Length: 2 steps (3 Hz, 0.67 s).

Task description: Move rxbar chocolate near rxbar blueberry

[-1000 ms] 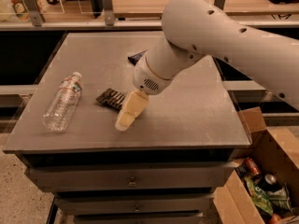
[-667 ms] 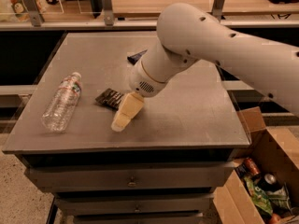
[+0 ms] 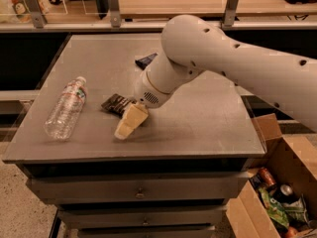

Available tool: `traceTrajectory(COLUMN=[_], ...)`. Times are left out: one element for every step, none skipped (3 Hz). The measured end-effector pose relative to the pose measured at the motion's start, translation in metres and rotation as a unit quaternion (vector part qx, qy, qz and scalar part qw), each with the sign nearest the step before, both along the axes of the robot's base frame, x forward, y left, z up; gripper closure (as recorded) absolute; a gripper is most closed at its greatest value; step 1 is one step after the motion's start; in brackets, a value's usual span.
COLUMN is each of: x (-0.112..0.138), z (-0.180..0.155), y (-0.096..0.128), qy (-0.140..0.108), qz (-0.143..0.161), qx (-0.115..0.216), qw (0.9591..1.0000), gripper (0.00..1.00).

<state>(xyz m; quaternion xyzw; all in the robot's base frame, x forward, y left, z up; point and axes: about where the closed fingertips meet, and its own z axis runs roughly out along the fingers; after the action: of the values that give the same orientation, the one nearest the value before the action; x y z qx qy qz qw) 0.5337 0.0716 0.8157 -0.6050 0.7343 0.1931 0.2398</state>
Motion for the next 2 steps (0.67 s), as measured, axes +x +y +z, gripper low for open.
traceTrajectory(x=[-0.0008,-0.0011], z=[-0.0015,-0.0014], y=[0.0018,-0.0003], qy=[-0.003,-0.004], qz=[-0.003,-0.006], qx=[-0.008,-0.012], qw=[1.0000,0.9999], gripper=[0.40,0.64])
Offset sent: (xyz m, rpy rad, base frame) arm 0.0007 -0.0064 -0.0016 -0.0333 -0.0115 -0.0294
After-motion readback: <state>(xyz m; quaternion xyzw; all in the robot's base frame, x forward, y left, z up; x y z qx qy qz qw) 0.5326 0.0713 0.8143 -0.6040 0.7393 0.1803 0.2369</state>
